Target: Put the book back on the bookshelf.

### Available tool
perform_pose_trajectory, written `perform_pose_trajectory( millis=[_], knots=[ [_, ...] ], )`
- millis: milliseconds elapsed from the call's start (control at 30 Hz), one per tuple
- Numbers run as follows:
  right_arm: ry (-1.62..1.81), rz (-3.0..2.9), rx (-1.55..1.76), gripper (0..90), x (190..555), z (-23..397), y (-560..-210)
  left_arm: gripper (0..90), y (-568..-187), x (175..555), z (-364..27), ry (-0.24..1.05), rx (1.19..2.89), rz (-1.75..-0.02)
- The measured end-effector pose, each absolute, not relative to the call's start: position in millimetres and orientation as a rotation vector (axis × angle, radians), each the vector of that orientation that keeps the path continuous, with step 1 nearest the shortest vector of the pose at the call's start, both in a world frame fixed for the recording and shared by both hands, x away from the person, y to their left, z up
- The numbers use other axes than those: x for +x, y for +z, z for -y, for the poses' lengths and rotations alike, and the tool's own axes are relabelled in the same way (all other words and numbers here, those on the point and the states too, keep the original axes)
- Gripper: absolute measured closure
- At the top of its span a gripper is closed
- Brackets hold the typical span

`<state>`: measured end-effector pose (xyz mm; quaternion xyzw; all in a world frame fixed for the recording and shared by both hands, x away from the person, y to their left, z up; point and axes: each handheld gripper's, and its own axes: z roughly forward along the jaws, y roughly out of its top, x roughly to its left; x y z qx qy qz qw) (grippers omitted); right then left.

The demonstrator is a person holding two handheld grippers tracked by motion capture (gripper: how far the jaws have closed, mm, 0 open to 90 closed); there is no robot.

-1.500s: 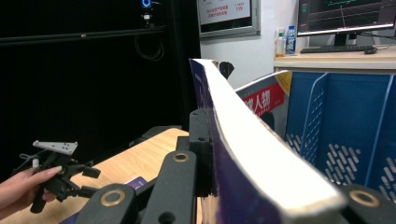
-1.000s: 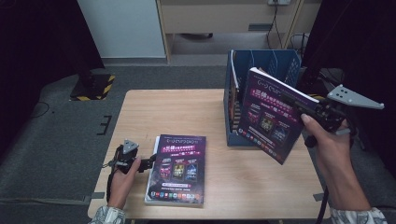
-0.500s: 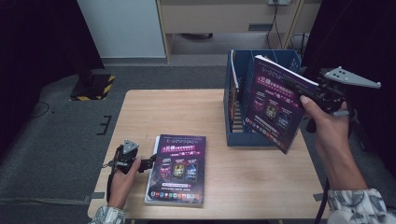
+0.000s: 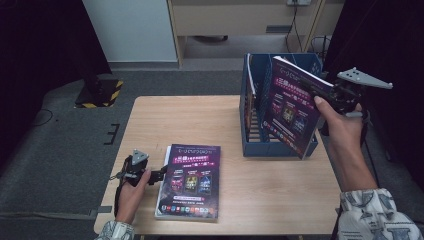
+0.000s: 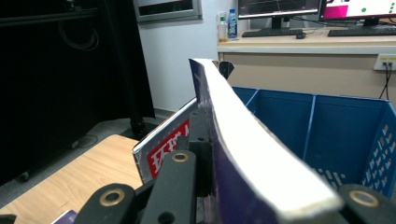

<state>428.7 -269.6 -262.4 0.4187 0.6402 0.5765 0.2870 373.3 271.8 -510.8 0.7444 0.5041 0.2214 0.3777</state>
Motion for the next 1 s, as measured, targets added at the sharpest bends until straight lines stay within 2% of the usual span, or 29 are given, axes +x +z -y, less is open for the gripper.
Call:
perform_pose_trajectory(
  millis=[1000],
  knots=[
    [1.401,-1.558,1.216,82.5,466.1,272.4,-268.2,7.4,-512.5,372.2,-271.2,0.566,1.885,-1.301]
  ],
)
